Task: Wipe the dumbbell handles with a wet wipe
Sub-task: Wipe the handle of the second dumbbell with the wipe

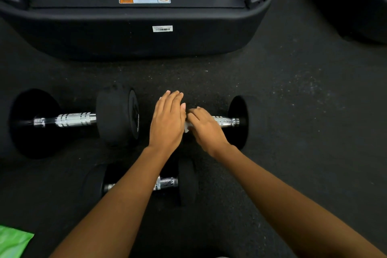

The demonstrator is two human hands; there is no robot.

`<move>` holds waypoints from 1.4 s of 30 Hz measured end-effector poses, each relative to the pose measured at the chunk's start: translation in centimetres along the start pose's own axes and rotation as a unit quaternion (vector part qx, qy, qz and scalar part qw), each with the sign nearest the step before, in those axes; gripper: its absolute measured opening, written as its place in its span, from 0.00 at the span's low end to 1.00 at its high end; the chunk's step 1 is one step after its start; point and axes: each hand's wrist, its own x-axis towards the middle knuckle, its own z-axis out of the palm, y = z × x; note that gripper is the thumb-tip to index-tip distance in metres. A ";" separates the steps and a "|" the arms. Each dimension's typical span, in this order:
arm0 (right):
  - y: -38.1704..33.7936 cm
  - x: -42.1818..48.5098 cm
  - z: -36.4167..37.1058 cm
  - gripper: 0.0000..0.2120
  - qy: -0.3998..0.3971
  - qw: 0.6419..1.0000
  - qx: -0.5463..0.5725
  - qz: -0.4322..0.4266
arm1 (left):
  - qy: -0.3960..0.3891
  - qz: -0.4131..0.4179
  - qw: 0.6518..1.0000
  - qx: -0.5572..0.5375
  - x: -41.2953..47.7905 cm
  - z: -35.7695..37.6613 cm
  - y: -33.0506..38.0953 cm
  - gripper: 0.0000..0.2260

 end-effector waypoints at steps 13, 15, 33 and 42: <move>1.5 -1.1 -0.9 0.10 0.021 0.999 0.036 0.028 | 0.002 -0.003 1.000 -0.017 0.1 -0.1 0.0 0.19; 2.0 -1.5 -1.5 0.10 0.020 0.995 0.067 0.068 | 0.006 0.002 1.000 -0.013 0.1 -0.1 0.0 0.21; 2.1 -0.9 -2.7 0.13 -0.066 0.977 0.141 0.144 | 0.007 0.001 1.000 -0.010 -0.1 0.1 -0.1 0.21; 0.9 -0.5 -1.5 0.14 -0.052 0.992 0.107 0.047 | 0.008 -0.005 1.000 -0.022 -0.1 -0.1 0.1 0.17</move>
